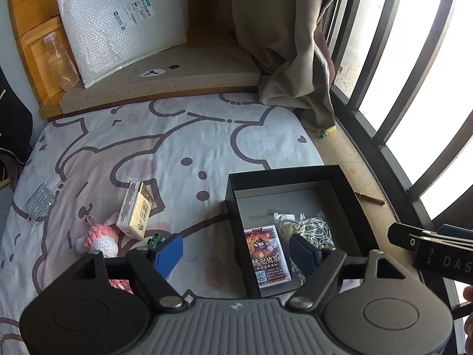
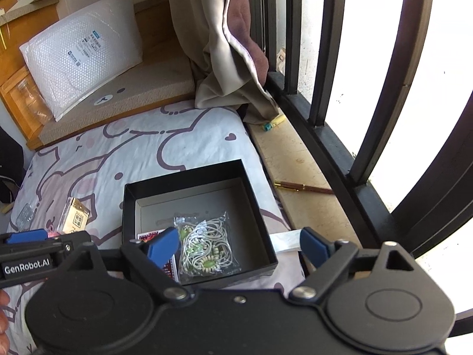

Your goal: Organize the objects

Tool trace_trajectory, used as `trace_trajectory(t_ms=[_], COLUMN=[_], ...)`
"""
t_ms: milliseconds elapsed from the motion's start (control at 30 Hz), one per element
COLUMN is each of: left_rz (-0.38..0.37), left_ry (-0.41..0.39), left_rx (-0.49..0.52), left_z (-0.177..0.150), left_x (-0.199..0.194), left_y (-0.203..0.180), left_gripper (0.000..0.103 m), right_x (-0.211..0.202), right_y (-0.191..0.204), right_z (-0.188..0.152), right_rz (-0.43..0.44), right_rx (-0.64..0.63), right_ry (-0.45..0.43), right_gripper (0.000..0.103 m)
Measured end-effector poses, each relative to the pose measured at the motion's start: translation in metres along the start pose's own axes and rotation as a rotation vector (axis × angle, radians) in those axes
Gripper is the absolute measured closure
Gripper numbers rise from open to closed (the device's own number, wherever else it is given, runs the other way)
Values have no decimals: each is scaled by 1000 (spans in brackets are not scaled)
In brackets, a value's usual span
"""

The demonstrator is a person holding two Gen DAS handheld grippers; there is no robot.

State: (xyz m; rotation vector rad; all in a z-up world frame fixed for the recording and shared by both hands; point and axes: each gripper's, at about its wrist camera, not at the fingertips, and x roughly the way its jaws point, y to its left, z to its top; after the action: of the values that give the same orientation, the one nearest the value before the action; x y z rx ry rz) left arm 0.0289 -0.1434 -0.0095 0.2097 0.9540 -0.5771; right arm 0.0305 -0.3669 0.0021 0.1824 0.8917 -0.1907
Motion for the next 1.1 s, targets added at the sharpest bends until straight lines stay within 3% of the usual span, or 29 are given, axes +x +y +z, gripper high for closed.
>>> trace_trajectory(t_ms=[433,1100], left_rz=[65,74], left_ry=[-13,-27], left_rx=[4,21], left_z=[-3,-2], left_x=[4,9], left_y=[3,3], left_gripper=[1,0], right_x=[-2,5], right_y=[-5,-12], right_z=[-8,-10], right_rz=[-73,-108], right_rx=[-39,-37], right_ry=[-22,-6], right_gripper=[0,0])
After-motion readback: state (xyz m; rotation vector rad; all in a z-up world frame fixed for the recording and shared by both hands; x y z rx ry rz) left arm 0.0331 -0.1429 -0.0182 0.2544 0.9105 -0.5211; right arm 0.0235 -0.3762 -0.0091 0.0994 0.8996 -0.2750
